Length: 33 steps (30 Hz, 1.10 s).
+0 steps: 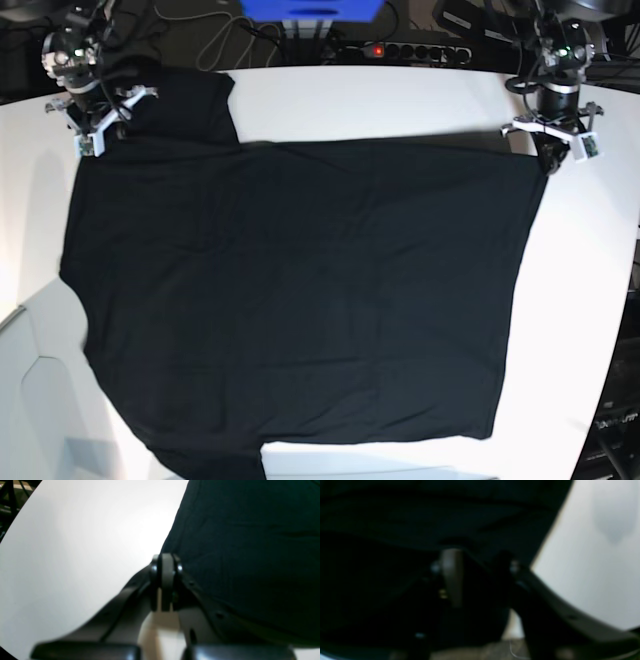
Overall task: Fold the T-shirt properly
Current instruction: 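Close both grippers on the shoulder corners of the shirt, then lift the shoulder edge with both grippers and carry it over the shirt toward the hem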
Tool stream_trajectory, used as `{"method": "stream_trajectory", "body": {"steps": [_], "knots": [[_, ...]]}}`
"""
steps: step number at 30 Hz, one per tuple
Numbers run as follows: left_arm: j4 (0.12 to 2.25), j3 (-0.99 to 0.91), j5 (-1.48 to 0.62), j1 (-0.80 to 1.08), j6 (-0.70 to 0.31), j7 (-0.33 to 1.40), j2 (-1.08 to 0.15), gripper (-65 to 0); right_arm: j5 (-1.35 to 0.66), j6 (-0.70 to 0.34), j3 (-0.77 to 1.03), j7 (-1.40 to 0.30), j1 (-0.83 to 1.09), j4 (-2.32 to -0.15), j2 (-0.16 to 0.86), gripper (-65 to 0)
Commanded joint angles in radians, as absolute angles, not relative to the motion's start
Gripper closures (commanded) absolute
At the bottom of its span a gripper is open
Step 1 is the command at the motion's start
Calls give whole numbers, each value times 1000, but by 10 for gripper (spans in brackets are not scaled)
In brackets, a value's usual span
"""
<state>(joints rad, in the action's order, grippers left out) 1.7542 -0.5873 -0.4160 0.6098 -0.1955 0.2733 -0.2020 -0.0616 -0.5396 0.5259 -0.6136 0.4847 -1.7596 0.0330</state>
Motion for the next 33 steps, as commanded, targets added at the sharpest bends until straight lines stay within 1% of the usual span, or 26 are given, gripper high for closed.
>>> {"method": "stream_trajectory", "body": {"steps": [1, 3, 4, 9, 14, 19, 25, 33], "knots": [[1768, -595, -420, 616, -196, 245, -213, -1, -13, -553, 527, -665, 495, -1748, 36, -112], [1768, -595, -420, 616, -196, 245, -213, -1, -10, -553, 527, -665, 493, -1748, 36, -13], [1768, -595, -420, 616, -196, 245, -213, -1, -10, -553, 527, -665, 493, -1750, 36, 0], [1768, -596, -420, 616, -196, 245, -213, -1, -12, -553, 529, -665, 492, -1788, 36, 0], [1776, -598, -423, 615, -196, 245, -214, -1, -13, -555, 568, -665, 493, -1908, 22, 0], [1781, -630, -427, 605, -196, 245, -213, -1, -13, -621, 607, -665, 490, -1992, 2, 0], [1778, -661, -427, 568, -196, 245, -213, -1, -13, -693, 648, -665, 440, -2003, -8, 0], [1765, -653, -418, 470, -196, 246, -194, -1, -13, -698, 641, -674, 325, -1997, -7, 0]]}}
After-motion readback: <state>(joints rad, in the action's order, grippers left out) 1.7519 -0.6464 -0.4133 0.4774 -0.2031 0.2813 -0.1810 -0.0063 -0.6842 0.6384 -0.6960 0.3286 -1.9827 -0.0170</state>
